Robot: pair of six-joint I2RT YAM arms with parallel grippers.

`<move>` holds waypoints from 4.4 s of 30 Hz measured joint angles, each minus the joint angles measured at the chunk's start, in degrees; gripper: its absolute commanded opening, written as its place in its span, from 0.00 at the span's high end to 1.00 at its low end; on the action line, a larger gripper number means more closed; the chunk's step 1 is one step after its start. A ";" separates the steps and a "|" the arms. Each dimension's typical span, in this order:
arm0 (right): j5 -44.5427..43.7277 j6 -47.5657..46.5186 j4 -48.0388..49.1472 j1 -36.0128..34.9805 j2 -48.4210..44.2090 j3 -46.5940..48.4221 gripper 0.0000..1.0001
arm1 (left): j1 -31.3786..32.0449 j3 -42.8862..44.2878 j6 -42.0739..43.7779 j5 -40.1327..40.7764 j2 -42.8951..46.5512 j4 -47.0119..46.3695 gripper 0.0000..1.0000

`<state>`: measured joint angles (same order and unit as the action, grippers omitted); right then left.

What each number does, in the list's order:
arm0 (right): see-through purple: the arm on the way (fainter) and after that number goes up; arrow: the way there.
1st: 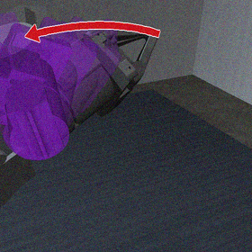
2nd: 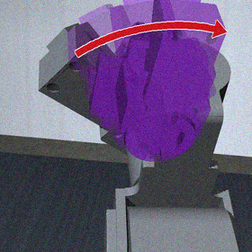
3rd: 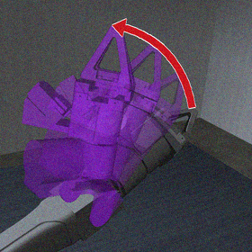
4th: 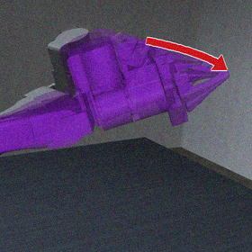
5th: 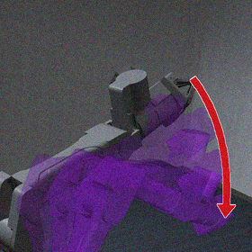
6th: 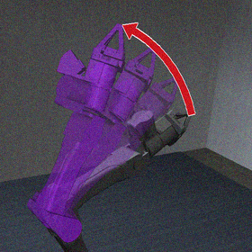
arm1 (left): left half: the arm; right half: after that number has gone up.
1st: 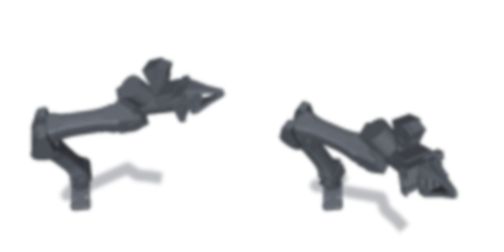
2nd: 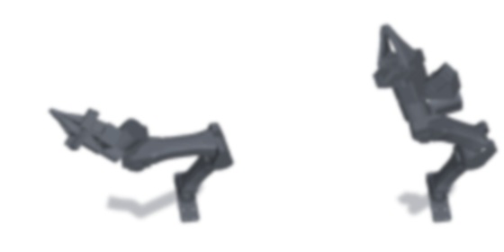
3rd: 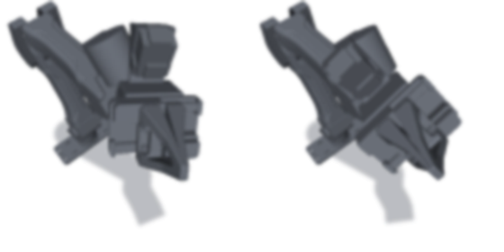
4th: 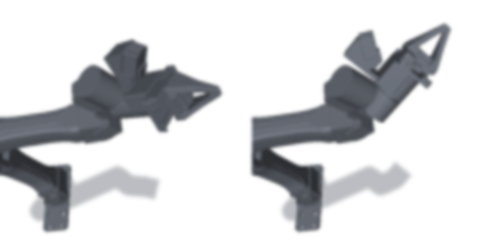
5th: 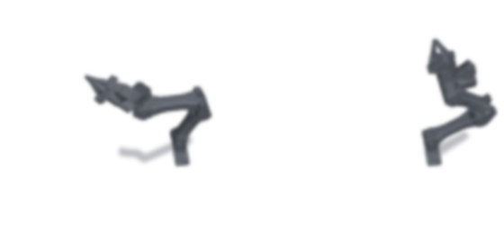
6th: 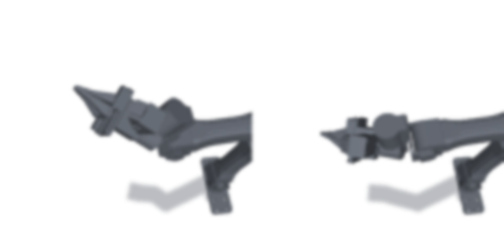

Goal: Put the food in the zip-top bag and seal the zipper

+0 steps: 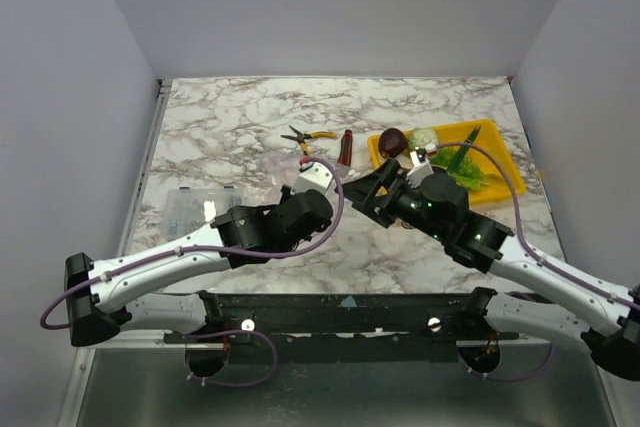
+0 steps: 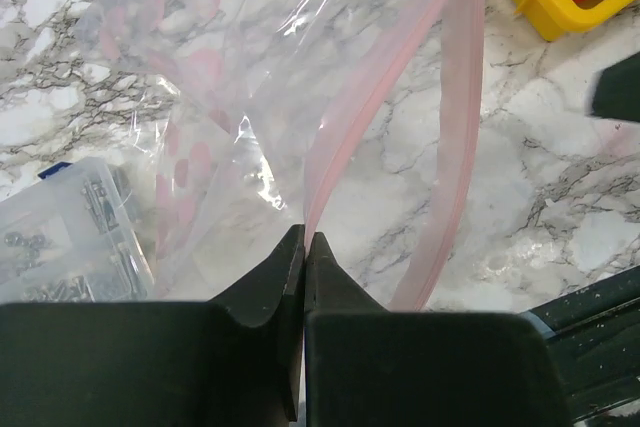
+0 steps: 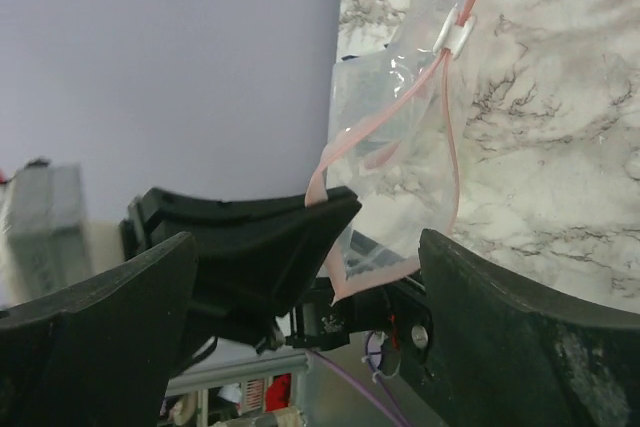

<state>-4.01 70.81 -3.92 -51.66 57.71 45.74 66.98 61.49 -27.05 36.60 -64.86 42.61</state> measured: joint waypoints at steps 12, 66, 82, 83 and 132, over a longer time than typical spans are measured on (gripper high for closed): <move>-1.07 -10.64 -3.19 -0.11 3.19 -2.51 0.55 | -0.42 2.01 -0.87 -1.70 1.18 0.44 1.00; 8.55 -29.00 -13.94 5.70 18.23 20.68 0.26 | -18.88 17.25 15.78 -9.73 -11.41 5.62 1.00; -6.03 -31.71 -21.88 33.77 10.08 12.79 0.46 | -24.92 11.72 10.45 -27.67 -9.90 -0.98 1.00; -5.66 -31.69 -21.97 36.13 11.10 12.20 0.47 | -24.92 11.50 10.27 -28.55 -9.84 -1.18 1.00; 14.95 -40.50 1.07 62.62 2.08 -1.03 0.98 | -26.27 9.62 9.64 -35.69 -8.41 -2.75 1.00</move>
<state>10.94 30.30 -2.85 10.96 59.79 44.71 40.71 71.11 -17.41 0.91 -73.28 39.86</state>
